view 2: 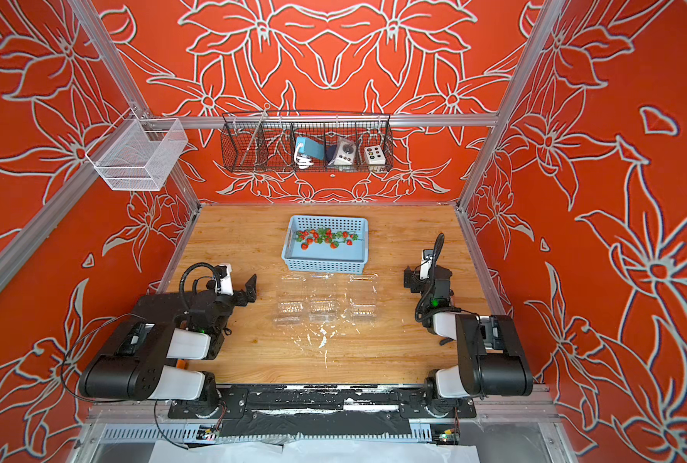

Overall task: Pack strawberries into containers
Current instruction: Pick up the strawberry from the basket.

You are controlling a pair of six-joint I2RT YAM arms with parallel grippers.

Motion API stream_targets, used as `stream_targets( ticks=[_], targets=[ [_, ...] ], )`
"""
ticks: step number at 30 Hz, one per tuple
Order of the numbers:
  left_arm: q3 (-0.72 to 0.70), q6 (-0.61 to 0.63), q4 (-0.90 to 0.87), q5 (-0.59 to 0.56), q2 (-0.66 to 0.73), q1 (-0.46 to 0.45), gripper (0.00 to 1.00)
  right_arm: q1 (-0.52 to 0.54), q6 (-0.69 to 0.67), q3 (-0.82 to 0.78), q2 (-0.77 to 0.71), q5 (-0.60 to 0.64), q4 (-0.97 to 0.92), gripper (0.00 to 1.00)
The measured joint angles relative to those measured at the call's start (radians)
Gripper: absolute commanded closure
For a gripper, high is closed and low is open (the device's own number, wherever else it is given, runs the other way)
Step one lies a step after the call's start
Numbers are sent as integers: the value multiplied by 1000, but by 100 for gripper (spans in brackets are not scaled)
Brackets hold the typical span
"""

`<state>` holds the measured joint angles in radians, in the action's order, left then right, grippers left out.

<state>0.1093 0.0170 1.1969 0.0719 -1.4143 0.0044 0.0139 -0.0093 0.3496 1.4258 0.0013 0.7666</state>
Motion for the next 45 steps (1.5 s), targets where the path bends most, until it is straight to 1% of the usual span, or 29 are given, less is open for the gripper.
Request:
stream_targets(
  ticks=[2,4,5,7,8,10,11,13,16,19,21,24,26,29,32,36,39,45],
  targets=[
    [0,0,0,0,0,0,1,0,0,0,0,0,0,3],
    [1,0,-1,0,0,0,2,0,0,0,0,0,0,8],
    [1,0,-1,0,0,0,4,0,2,0,0,0,0,11],
    [1,-2,-2,0,0,0,16,0,0,0,0,0,-1,20],
    [1,0,-2,0,0,0,21,0,1,0,0,0,-2,23],
    [8,0,-33,5,13,-2,27,0,0,0,-1,2,-1,26],
    [21,1,-74,8,32,-2,28,0,0,0,-7,8,-10,28],
    [71,0,-174,9,93,-4,32,0,9,16,-64,30,-110,33],
    [170,-11,-275,1,168,-4,31,0,21,92,-166,34,-270,37],
    [245,-25,-297,35,195,-3,33,5,33,230,-202,-16,-404,41],
    [280,-29,-301,83,174,-2,33,20,33,352,-188,-72,-511,43],
    [315,-39,-303,166,87,-2,34,77,8,526,-136,-131,-647,44],
    [343,-47,-332,234,15,-2,37,127,-23,631,-85,-160,-730,45],
    [387,-68,-360,331,-67,-2,39,201,-74,792,28,-182,-853,48],
    [411,-82,-372,391,-98,-2,41,270,-123,946,167,-187,-958,53],
    [419,-89,-372,425,-100,-2,40,345,-180,1131,350,-174,-1077,58],
    [422,-92,-375,430,-100,-1,42,384,-215,1273,480,-159,-1155,60],
    [427,-93,-377,429,-100,1,43,427,-261,1539,693,-127,-1271,64]
  ],
)
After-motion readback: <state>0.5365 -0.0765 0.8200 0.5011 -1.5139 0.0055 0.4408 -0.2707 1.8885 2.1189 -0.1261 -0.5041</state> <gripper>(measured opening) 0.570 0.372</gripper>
